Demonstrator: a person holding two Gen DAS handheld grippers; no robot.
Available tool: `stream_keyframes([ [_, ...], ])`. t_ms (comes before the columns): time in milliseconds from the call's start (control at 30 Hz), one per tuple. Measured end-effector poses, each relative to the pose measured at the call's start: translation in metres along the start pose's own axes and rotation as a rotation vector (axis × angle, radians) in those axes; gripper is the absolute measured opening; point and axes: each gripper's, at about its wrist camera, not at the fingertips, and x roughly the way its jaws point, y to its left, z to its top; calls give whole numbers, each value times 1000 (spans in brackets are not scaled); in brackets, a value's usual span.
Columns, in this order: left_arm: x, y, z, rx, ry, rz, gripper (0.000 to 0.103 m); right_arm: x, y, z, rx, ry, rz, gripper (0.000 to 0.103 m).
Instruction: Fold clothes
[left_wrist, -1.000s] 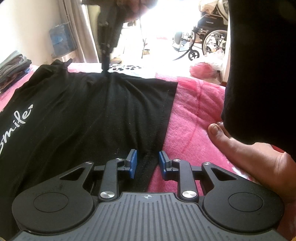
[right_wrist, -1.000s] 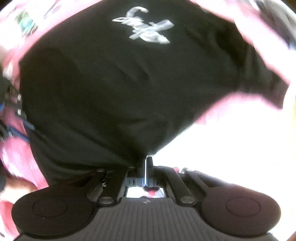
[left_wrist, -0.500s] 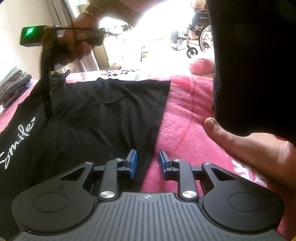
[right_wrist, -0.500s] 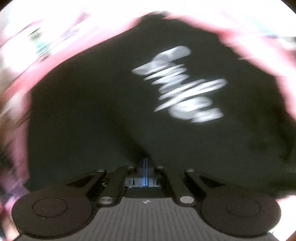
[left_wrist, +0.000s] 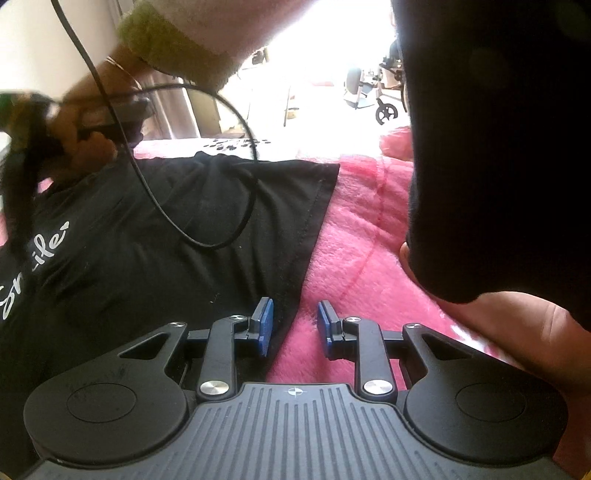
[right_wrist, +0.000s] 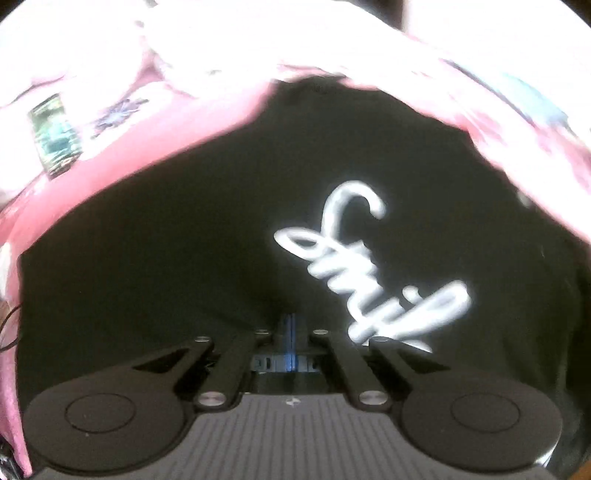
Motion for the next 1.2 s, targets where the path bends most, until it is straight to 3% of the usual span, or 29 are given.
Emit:
stream_keyframes([
  [100,0,1,-1,-13,-6,-5,25,17,58,14,-191,53,260,0],
  [133,0,1,-1,-17,-9,-7,25,27,66,18,-218,54,268,0],
  [200,0,0,-2,-20,-12,-9,25,48,66,25,-223,36,203,0],
  [333,0,1,-2,-22,-17,-15,25,54,5,43,56,-100,-47,0],
  [367,0,1,-3,-21,-18,-17,25,50,4,47,62,-123,-95,0],
  [400,0,1,-3,-23,-19,-20,25,48,11,49,18,-126,-78,0],
  [433,0,2,-3,-25,-20,-22,25,49,23,52,-25,-109,0,0],
  [533,1,3,-4,-33,-24,-28,26,67,77,55,-198,31,343,0],
  [567,1,3,-4,-34,-25,-29,26,75,97,55,-274,74,420,0],
  [600,1,2,-4,-33,-27,-30,26,84,111,55,-337,85,431,0],
  [700,2,1,-3,-30,-29,-31,26,102,74,76,-136,-20,355,0],
  [800,1,2,-3,-29,-29,-36,26,92,23,89,82,-184,90,1],
  [833,1,3,-3,-30,-29,-39,26,90,14,90,123,-197,81,1],
  [967,0,4,-4,-40,-31,-48,26,100,72,97,-87,-47,431,2],
  [1000,0,4,-4,-40,-33,-48,26,108,85,99,-127,-18,482,3],
  [1100,0,4,-6,-46,-40,-50,27,141,117,107,-213,50,567,0],
  [1167,-1,5,-8,-52,-44,-52,27,147,91,121,-98,-21,525,0],
  [1200,-1,6,-9,-54,-45,-54,27,146,76,126,-46,-68,461,0],
])
